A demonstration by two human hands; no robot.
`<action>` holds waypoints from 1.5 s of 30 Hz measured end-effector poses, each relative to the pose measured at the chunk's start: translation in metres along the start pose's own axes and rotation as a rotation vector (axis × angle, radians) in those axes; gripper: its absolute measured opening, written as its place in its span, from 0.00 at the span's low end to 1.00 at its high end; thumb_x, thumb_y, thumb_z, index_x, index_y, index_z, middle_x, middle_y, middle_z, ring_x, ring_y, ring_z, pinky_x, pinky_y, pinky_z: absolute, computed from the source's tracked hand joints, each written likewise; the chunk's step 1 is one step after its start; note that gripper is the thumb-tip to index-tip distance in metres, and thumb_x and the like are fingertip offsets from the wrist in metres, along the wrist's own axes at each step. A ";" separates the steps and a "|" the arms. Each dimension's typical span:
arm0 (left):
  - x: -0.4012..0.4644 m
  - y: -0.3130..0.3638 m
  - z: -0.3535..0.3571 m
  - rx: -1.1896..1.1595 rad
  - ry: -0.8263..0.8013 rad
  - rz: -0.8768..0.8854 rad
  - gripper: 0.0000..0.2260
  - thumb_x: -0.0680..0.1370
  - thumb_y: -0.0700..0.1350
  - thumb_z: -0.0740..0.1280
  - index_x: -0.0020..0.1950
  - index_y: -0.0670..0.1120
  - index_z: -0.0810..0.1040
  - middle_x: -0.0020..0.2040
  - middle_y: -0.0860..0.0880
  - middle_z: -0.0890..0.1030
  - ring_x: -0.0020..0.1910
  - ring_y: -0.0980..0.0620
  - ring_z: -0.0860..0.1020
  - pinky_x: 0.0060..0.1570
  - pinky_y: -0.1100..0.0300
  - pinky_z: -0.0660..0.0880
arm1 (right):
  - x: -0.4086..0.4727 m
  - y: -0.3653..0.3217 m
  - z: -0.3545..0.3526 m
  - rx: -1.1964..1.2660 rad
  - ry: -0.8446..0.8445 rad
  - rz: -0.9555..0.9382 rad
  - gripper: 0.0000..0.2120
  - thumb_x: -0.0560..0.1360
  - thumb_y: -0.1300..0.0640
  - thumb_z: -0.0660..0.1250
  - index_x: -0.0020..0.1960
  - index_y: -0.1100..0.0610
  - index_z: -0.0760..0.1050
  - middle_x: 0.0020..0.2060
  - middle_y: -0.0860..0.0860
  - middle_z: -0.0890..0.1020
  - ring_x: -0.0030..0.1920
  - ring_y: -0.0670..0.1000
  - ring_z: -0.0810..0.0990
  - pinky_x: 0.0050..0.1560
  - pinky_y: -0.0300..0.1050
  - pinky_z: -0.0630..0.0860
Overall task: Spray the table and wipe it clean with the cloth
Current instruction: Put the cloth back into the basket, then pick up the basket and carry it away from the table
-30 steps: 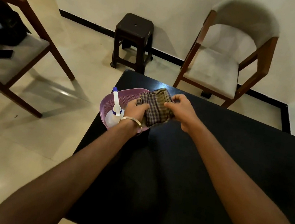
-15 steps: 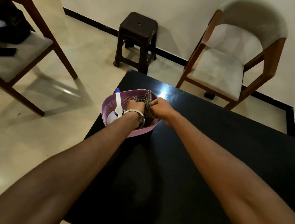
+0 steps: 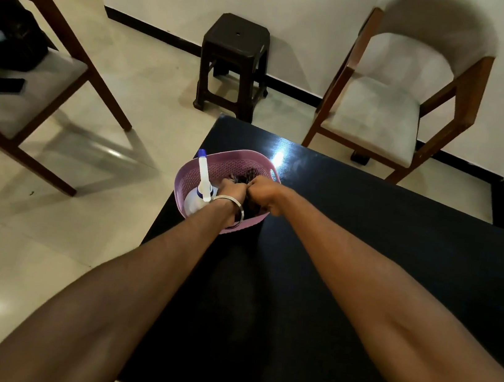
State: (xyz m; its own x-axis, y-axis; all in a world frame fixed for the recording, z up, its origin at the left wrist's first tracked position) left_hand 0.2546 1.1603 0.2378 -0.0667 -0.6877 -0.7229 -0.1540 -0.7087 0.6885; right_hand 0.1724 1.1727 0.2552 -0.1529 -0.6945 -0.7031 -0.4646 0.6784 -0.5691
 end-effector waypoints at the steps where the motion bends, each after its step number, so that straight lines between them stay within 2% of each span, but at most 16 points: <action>1: -0.003 0.001 -0.001 0.004 -0.017 0.005 0.21 0.77 0.36 0.59 0.71 0.39 0.64 0.65 0.38 0.74 0.62 0.37 0.75 0.62 0.44 0.73 | -0.002 0.000 -0.002 -0.006 0.002 -0.003 0.15 0.80 0.68 0.55 0.61 0.69 0.76 0.46 0.61 0.80 0.47 0.57 0.81 0.51 0.51 0.81; 7: -0.011 0.006 -0.010 0.042 -0.025 0.056 0.22 0.77 0.36 0.59 0.71 0.38 0.65 0.63 0.42 0.75 0.61 0.39 0.74 0.57 0.53 0.71 | -0.016 -0.005 -0.018 -0.058 0.111 -0.081 0.17 0.77 0.72 0.52 0.59 0.73 0.76 0.51 0.68 0.79 0.53 0.62 0.80 0.61 0.65 0.76; 11: -0.019 0.001 -0.015 0.201 -0.029 0.137 0.22 0.78 0.40 0.58 0.72 0.41 0.65 0.66 0.41 0.73 0.64 0.40 0.72 0.60 0.50 0.69 | -0.028 -0.003 -0.025 -0.044 0.161 -0.144 0.13 0.77 0.70 0.56 0.49 0.67 0.80 0.49 0.63 0.80 0.50 0.56 0.78 0.54 0.54 0.79; 13: -0.027 -0.003 -0.016 0.227 -0.036 0.176 0.21 0.78 0.41 0.58 0.72 0.42 0.66 0.66 0.42 0.74 0.64 0.41 0.72 0.59 0.52 0.69 | -0.035 0.001 -0.027 -0.020 0.180 -0.173 0.11 0.77 0.67 0.59 0.49 0.67 0.80 0.46 0.61 0.80 0.47 0.53 0.78 0.47 0.48 0.77; 18: -0.048 -0.013 -0.025 0.224 0.033 0.316 0.19 0.79 0.41 0.59 0.70 0.43 0.69 0.64 0.44 0.76 0.60 0.46 0.74 0.57 0.57 0.70 | -0.050 0.018 -0.038 0.027 0.326 -0.231 0.08 0.76 0.65 0.62 0.43 0.65 0.80 0.35 0.55 0.78 0.38 0.49 0.76 0.34 0.42 0.72; 21: -0.067 -0.022 -0.036 0.253 0.145 0.472 0.14 0.79 0.40 0.60 0.64 0.44 0.75 0.57 0.46 0.79 0.54 0.49 0.76 0.57 0.56 0.75 | -0.059 0.033 -0.046 0.064 0.429 -0.245 0.09 0.77 0.62 0.65 0.37 0.58 0.77 0.36 0.52 0.79 0.37 0.48 0.77 0.35 0.42 0.73; 24: -0.079 -0.032 -0.052 0.233 0.243 0.575 0.08 0.79 0.39 0.62 0.56 0.43 0.78 0.52 0.48 0.78 0.51 0.49 0.77 0.54 0.55 0.76 | -0.064 0.049 -0.050 0.049 0.447 -0.224 0.06 0.77 0.62 0.67 0.46 0.65 0.80 0.47 0.61 0.83 0.40 0.50 0.78 0.39 0.45 0.76; 26: -0.085 -0.040 -0.068 0.235 0.325 0.587 0.05 0.77 0.39 0.63 0.50 0.46 0.77 0.51 0.49 0.78 0.48 0.51 0.76 0.48 0.59 0.73 | -0.068 0.055 -0.052 0.033 0.449 -0.214 0.13 0.76 0.62 0.67 0.56 0.70 0.79 0.55 0.66 0.81 0.50 0.60 0.82 0.49 0.55 0.79; 28: -0.090 -0.046 -0.083 0.258 0.414 0.564 0.05 0.76 0.39 0.63 0.48 0.48 0.75 0.49 0.48 0.79 0.46 0.50 0.76 0.45 0.60 0.70 | -0.069 0.058 -0.053 0.014 0.448 -0.205 0.17 0.76 0.62 0.66 0.60 0.72 0.76 0.58 0.68 0.80 0.54 0.64 0.81 0.56 0.60 0.78; 30: -0.088 -0.048 -0.098 0.241 0.492 0.499 0.04 0.75 0.39 0.64 0.48 0.46 0.75 0.48 0.46 0.80 0.45 0.49 0.76 0.43 0.59 0.69 | -0.065 0.060 -0.055 0.009 0.432 -0.191 0.17 0.75 0.62 0.66 0.60 0.72 0.76 0.57 0.68 0.81 0.51 0.64 0.81 0.55 0.61 0.78; 33: -0.076 -0.046 -0.119 0.193 0.540 0.392 0.10 0.74 0.42 0.66 0.54 0.43 0.75 0.53 0.43 0.80 0.49 0.46 0.77 0.46 0.56 0.71 | -0.059 0.057 -0.056 -0.016 0.389 -0.201 0.08 0.75 0.60 0.67 0.48 0.66 0.77 0.40 0.58 0.78 0.40 0.53 0.75 0.43 0.55 0.79; 35: -0.064 -0.045 -0.127 0.279 0.495 0.344 0.18 0.74 0.46 0.68 0.63 0.42 0.72 0.61 0.43 0.77 0.55 0.45 0.76 0.52 0.55 0.70 | -0.053 0.054 -0.054 -0.038 0.361 -0.191 0.07 0.77 0.57 0.68 0.49 0.60 0.74 0.41 0.51 0.74 0.41 0.47 0.73 0.39 0.51 0.79; 37: -0.051 -0.049 -0.131 0.353 0.437 0.275 0.24 0.76 0.49 0.67 0.69 0.41 0.68 0.66 0.42 0.74 0.60 0.43 0.74 0.57 0.54 0.69 | -0.045 0.051 -0.052 -0.069 0.327 -0.169 0.07 0.77 0.56 0.67 0.48 0.59 0.72 0.41 0.51 0.75 0.38 0.45 0.73 0.29 0.41 0.70; 40: -0.037 -0.053 -0.127 0.252 0.321 0.159 0.20 0.76 0.47 0.64 0.64 0.36 0.74 0.53 0.39 0.80 0.44 0.43 0.76 0.45 0.55 0.70 | -0.033 0.053 -0.043 -0.032 0.247 -0.128 0.11 0.77 0.56 0.65 0.57 0.60 0.73 0.47 0.53 0.75 0.45 0.50 0.76 0.37 0.43 0.75; 43: -0.028 -0.058 -0.117 0.151 0.231 0.073 0.18 0.77 0.44 0.62 0.63 0.34 0.74 0.55 0.31 0.77 0.41 0.39 0.74 0.45 0.49 0.71 | -0.025 0.060 -0.035 0.056 0.200 -0.078 0.12 0.77 0.58 0.64 0.60 0.60 0.72 0.52 0.55 0.75 0.54 0.58 0.79 0.53 0.56 0.81; 45: -0.026 -0.060 -0.108 0.132 0.186 0.042 0.17 0.79 0.44 0.60 0.65 0.37 0.72 0.53 0.35 0.77 0.40 0.42 0.74 0.43 0.51 0.73 | -0.021 0.065 -0.029 0.163 0.169 -0.059 0.09 0.78 0.59 0.62 0.57 0.59 0.73 0.48 0.54 0.76 0.48 0.55 0.81 0.49 0.54 0.83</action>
State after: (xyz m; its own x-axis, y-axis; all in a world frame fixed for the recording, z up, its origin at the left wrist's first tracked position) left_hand 0.3725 1.2035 0.2211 0.1055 -0.7423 -0.6617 -0.2832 -0.6603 0.6956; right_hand 0.1205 1.2244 0.2456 -0.2795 -0.7553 -0.5928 -0.3321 0.6553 -0.6784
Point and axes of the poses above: each hand's wrist, its own x-axis towards the middle knuckle, its own z-axis out of the palm, y = z × x, the point moved 5 cm from there along x, towards the middle knuckle
